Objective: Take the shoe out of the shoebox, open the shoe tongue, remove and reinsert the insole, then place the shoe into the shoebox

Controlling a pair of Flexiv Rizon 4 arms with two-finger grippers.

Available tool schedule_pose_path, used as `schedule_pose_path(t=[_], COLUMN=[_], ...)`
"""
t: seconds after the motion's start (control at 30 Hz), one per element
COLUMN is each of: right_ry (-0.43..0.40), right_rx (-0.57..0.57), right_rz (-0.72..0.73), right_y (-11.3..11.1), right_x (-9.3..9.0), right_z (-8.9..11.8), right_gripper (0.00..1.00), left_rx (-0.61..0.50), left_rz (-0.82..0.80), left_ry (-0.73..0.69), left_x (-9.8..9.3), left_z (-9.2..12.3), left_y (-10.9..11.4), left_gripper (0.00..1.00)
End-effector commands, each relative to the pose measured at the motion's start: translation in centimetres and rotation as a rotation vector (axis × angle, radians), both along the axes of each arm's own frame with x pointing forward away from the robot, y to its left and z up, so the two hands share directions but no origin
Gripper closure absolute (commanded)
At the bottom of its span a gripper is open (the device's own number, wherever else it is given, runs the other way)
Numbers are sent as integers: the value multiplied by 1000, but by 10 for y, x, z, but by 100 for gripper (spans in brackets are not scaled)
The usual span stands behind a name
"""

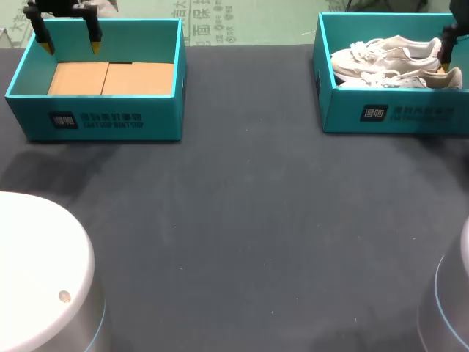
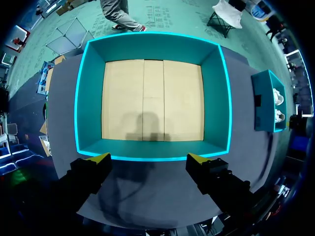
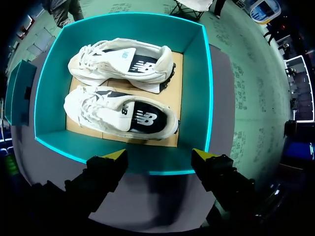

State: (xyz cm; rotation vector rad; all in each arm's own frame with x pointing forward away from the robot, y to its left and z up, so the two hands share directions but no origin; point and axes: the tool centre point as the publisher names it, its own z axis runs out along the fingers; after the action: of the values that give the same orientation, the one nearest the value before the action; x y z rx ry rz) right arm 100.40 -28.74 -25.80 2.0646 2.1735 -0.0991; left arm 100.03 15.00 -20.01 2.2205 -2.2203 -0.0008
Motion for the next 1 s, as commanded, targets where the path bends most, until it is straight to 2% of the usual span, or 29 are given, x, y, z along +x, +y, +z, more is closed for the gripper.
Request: schedule_pose_path(t=[0.03,0.23,0.73,0.83,1.0], right_ry=[24,20,15,17,21], right_rx=[1,5,3,5,9], right_rz=[-11,-36,-99,-109,-119], right_y=[1,-6,-21,-23,-23], right_x=[13,19,33,34,36], right_z=[-10,-21,-46,-49,-53], right_gripper=[22,24,42,44,38], left_rx=[0,0,0,0,0], left_rz=[0,0,0,0,0], left_ry=[0,0,0,0,0], left_x=[0,0,0,0,0], left_z=[0,0,0,0,0], left_y=[0,0,0,0,0], left_gripper=[0,0,0,0,0])
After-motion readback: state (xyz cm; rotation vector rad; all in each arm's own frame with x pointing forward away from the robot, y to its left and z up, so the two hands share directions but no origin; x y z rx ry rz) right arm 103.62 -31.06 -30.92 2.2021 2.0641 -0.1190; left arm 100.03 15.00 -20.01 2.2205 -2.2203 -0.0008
